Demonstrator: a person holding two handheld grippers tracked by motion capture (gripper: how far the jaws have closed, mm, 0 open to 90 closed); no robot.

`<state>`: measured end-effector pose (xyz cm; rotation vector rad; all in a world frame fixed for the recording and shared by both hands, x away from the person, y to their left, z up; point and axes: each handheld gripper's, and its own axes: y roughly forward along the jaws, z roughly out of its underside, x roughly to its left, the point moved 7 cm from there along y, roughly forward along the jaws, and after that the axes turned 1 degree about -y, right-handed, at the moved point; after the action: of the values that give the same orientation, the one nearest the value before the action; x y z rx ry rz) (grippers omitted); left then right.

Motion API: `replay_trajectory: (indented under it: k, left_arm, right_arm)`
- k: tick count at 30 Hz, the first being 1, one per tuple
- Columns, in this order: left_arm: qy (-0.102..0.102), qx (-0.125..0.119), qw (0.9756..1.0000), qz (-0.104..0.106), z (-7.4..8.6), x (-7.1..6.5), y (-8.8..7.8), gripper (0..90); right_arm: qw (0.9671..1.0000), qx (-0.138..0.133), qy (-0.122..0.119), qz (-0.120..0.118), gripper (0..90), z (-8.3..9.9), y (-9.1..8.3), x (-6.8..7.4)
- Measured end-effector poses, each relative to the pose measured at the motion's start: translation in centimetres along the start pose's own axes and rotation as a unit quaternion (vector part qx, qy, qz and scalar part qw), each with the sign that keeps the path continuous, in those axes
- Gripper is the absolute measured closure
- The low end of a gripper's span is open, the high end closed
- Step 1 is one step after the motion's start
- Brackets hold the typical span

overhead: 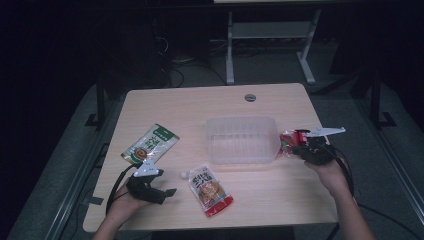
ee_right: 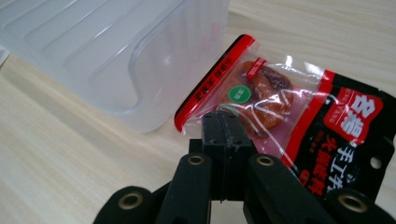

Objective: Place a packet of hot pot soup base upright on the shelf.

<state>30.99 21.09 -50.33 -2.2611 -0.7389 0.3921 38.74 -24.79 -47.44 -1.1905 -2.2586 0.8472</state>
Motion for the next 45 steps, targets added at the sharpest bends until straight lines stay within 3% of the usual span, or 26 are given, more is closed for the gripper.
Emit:
replay_trajectory:
  k: [9, 17, 24, 27, 36, 42, 45]
  left_arm:
    - [0.012, -0.004, 0.9999, -0.003, -0.1, -0.7, -0.1, 14.2]
    - [-0.004, -0.007, 0.9999, -0.008, 0.2, -0.4, -0.4, 14.1]
    - [-0.004, -0.003, 0.9999, -0.010, 0.4, -0.3, -0.3, 14.1]
    - [-0.007, -0.005, 0.9999, -0.010, 0.5, -0.4, -0.3, 14.1]
    - [-0.001, 0.000, 1.0000, -0.009, 0.5, -0.5, -0.3, 14.1]
    - [0.005, 0.004, 1.0000, -0.007, 0.6, -0.6, -0.2, 14.1]
    - [0.005, 0.003, 1.0000, -0.005, 0.5, -0.7, -0.3, 14.2]
  right_arm:
    - [0.9997, -0.011, 0.011, 0.018, 89.7, -2.2, 2.0, -1.5]
    - [0.9993, -0.007, 0.027, 0.025, 89.7, -3.3, 4.4, -3.0]
    - [0.9977, -0.025, 0.054, 0.033, 89.7, -4.6, 6.5, -4.5]
    - [0.9970, -0.022, 0.065, 0.035, 89.7, -4.3, 7.5, -4.9]
    - [0.9981, 0.001, 0.053, 0.030, 89.7, -3.6, 7.5, -4.6]
    - [0.9993, 0.022, 0.020, 0.024, 89.8, -2.8, 7.1, -4.2]
    - [0.9992, 0.028, 0.019, 0.021, 89.7, -2.5, 7.0, -3.8]
